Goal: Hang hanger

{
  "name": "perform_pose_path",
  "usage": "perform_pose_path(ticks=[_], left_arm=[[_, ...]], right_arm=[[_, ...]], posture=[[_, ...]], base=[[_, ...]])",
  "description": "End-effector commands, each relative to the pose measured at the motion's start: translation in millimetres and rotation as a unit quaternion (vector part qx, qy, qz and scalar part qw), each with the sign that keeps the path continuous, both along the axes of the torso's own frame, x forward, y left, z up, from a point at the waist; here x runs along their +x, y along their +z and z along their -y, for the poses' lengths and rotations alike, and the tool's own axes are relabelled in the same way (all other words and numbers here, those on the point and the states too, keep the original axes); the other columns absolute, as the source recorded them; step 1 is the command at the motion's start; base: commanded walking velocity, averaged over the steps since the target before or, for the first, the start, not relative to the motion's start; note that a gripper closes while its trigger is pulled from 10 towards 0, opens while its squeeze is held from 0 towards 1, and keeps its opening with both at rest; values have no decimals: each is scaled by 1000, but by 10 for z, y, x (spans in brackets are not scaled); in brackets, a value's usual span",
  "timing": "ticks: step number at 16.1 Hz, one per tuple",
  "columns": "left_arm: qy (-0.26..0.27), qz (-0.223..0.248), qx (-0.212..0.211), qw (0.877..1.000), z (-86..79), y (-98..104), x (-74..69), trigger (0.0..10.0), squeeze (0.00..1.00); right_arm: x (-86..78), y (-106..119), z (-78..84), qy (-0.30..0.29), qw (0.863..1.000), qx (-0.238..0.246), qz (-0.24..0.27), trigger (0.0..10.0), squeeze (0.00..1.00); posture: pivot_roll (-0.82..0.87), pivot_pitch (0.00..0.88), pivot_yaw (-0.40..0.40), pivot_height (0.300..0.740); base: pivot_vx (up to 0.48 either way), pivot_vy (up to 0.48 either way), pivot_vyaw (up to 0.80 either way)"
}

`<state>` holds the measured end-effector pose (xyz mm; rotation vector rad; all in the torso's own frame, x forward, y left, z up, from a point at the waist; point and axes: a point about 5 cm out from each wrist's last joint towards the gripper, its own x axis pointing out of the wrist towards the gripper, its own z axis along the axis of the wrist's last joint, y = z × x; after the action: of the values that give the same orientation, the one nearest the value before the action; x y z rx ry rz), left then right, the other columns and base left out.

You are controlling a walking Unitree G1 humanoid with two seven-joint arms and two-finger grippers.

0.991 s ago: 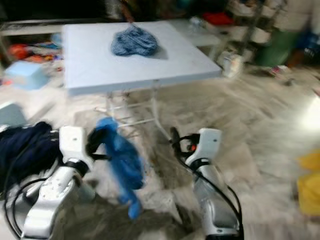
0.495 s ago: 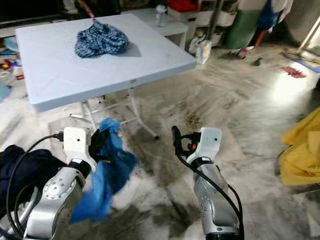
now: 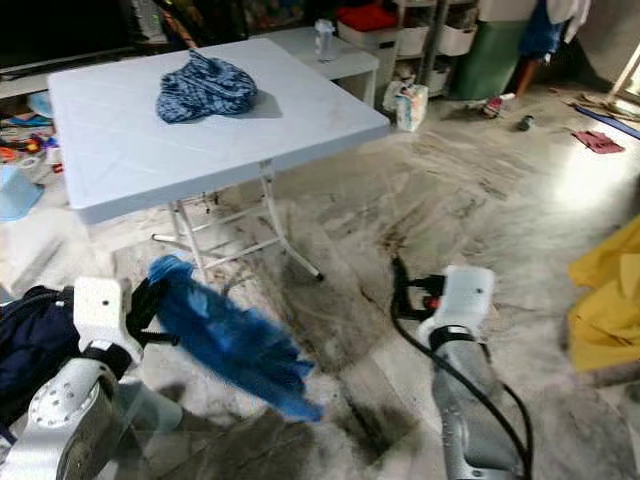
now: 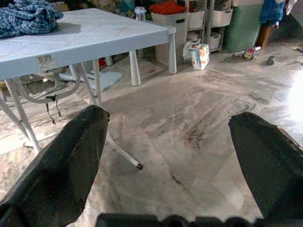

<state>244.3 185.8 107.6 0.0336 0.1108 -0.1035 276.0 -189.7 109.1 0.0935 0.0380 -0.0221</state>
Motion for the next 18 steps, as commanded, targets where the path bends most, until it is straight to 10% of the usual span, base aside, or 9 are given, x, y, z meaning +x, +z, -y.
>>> perform_pose_path(ticks=[1,18], left_arm=[[-8,11,-9,1000,31,29,-17,10000,0],[-29,4,-20,999,139,-12,-3,10000,0]], right_arm=[[-14,42,25,-7,1000,1,9,10000,0],[-43,30,-30,3,1000,-2,0,10000,0]], posture=[[77,43,-22,740],[55,51,-30,740]], base=[[0,0,0],[267,0,-790]])
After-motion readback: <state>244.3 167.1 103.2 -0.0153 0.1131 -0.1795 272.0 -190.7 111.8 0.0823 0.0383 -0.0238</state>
